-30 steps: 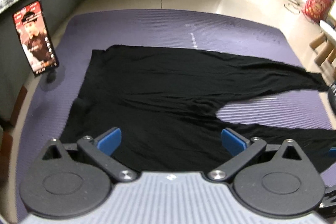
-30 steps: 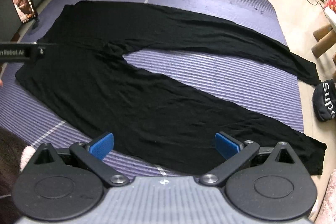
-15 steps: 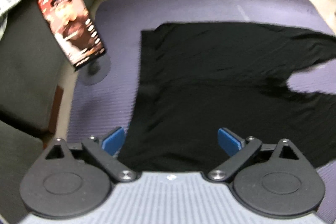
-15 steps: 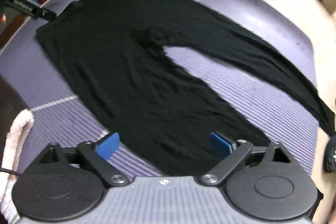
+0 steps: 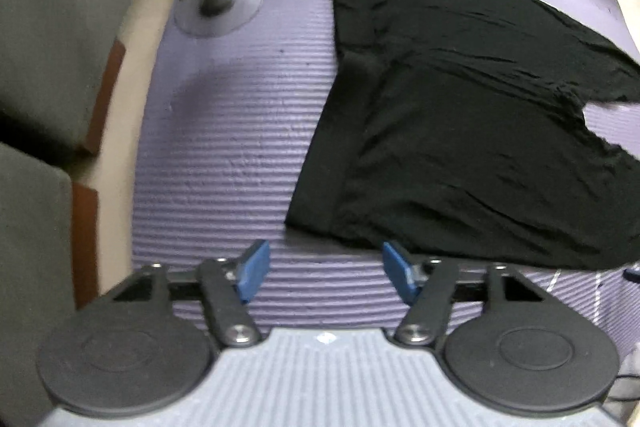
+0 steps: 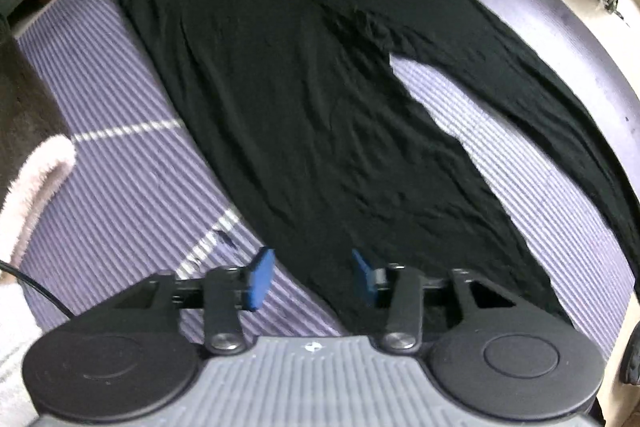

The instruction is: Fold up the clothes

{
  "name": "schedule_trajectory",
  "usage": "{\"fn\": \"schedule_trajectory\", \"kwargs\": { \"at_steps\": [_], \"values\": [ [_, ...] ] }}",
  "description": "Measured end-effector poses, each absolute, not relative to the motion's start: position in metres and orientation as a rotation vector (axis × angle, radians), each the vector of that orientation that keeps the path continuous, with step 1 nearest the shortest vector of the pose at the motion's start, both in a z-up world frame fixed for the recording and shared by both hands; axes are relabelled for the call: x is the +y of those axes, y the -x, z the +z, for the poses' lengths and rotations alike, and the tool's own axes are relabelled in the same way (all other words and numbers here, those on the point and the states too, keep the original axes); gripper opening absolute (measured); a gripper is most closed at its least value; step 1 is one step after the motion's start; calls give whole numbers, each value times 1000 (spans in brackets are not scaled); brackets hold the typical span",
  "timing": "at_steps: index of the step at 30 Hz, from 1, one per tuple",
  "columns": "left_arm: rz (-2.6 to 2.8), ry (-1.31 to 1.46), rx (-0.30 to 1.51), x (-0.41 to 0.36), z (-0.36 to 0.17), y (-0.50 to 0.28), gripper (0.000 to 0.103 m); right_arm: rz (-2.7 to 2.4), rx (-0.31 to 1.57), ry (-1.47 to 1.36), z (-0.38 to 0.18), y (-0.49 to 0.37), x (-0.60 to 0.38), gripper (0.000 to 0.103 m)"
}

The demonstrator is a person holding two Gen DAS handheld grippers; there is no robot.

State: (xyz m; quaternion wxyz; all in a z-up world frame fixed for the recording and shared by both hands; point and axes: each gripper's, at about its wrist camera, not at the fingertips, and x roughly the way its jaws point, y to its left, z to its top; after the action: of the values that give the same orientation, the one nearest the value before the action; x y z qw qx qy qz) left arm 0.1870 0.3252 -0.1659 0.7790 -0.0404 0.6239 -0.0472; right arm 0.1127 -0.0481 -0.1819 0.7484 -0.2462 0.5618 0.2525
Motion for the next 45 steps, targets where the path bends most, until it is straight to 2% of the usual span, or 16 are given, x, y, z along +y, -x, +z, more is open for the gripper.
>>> {"fn": "schedule_trajectory", "kwargs": {
  "at_steps": [5, 11, 23, 25, 27, 29, 34, 38, 45],
  "values": [
    [-85, 109, 1357, 322, -169, -187, 60, 570, 1221, 555, -185, -111, -47, 38],
    [-84, 163, 1356, 328, -175, -190, 51, 603, 1218, 582, -190, -111, -44, 36],
    [-34, 245, 1344, 342, -179, -190, 50, 622, 1217, 566, -192, -116, -48, 36],
    [-32, 259, 1335, 343, -179, -190, 46, 609, 1231, 526, -192, -119, -51, 35],
    [-32, 271, 1321, 344, -178, -190, 32, 606, 1236, 505, -191, -120, -53, 33],
    [-37, 280, 1315, 343, -178, -189, 25, 612, 1234, 508, -192, -120, -53, 30],
    [-44, 264, 1310, 339, -179, -189, 16, 623, 1230, 522, -189, -121, -50, 23],
    [-39, 279, 1302, 339, -178, -189, 5, 618, 1225, 517, -187, -123, -51, 3],
    [-18, 295, 1167, 342, -155, -186, 3, 533, 1096, 528, -157, -130, -54, 0]
  ]
}}
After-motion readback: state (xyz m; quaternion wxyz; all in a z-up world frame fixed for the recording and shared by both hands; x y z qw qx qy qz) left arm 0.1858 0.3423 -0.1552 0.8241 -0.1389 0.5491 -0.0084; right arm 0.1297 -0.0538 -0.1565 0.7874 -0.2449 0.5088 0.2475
